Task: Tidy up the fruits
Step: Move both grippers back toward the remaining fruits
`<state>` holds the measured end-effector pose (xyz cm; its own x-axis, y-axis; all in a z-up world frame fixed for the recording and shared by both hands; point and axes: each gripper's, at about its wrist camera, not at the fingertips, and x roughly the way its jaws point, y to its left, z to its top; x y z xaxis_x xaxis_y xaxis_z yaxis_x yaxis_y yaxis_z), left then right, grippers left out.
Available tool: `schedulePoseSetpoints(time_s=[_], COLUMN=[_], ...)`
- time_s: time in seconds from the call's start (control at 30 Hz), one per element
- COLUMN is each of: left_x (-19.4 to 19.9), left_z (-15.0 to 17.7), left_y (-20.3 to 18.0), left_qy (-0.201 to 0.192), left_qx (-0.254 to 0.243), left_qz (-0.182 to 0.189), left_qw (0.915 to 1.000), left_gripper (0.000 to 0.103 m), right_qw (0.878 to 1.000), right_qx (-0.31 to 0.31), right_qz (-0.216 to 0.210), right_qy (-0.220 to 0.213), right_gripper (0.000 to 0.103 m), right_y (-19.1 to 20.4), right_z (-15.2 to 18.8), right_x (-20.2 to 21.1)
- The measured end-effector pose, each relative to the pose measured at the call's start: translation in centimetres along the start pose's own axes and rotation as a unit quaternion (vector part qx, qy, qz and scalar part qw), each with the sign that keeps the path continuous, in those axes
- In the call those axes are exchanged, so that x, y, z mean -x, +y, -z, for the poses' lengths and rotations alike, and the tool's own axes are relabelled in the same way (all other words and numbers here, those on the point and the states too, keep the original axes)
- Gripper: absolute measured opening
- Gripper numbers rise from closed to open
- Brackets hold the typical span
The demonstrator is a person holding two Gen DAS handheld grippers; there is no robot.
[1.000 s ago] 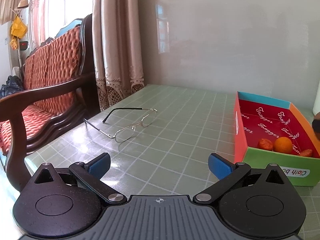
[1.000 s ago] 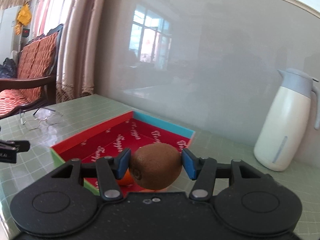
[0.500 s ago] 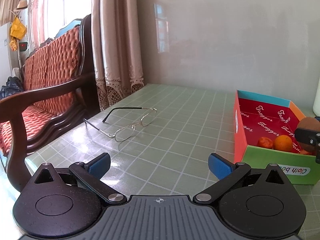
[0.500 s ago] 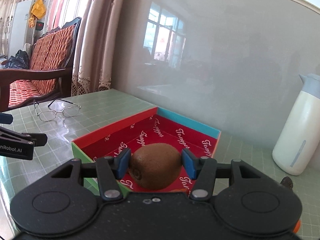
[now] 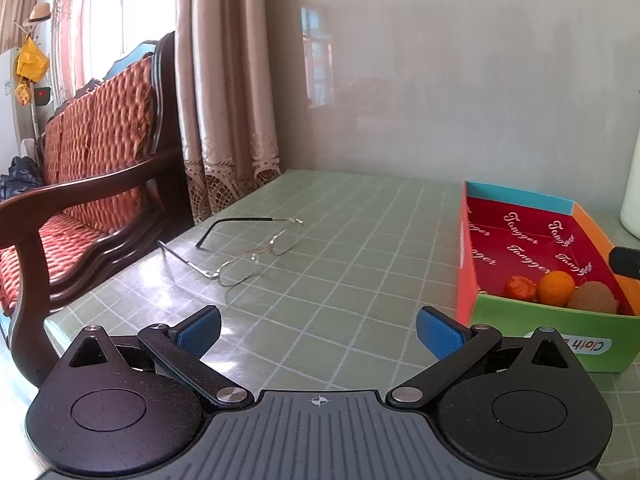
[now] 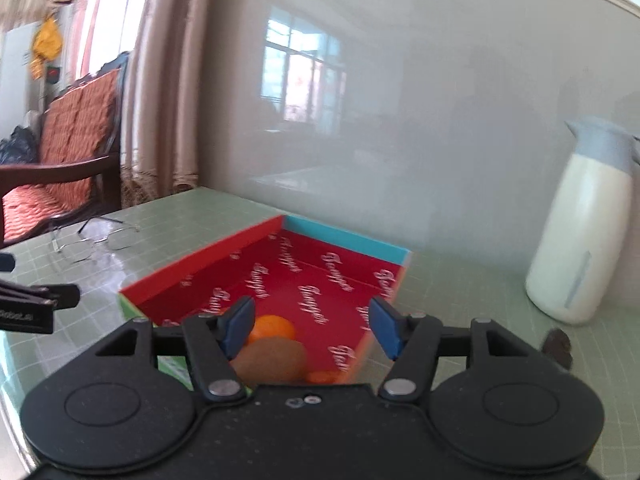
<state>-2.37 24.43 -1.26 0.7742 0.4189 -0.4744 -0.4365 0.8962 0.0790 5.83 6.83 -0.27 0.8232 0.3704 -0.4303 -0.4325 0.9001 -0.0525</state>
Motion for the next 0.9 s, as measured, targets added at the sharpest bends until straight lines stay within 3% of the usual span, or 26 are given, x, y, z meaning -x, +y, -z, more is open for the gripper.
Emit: schedulePoseSetpoints(time_s=[0.9], left_x=[1.8], left_z=[-1.1], left_y=[-8.0], left_qy=[-0.021], left_qx=[-0.038], left_qz=[0.054], left_qw=[0.9976], left_gripper=[0.103], right_qw=[0.991], right_qx=[-0.065], right_qz=[0.119], right_qy=[0.003], right_gripper=[0.063], right_y=[-12.4], right_z=[2.4], right_x=[6.1])
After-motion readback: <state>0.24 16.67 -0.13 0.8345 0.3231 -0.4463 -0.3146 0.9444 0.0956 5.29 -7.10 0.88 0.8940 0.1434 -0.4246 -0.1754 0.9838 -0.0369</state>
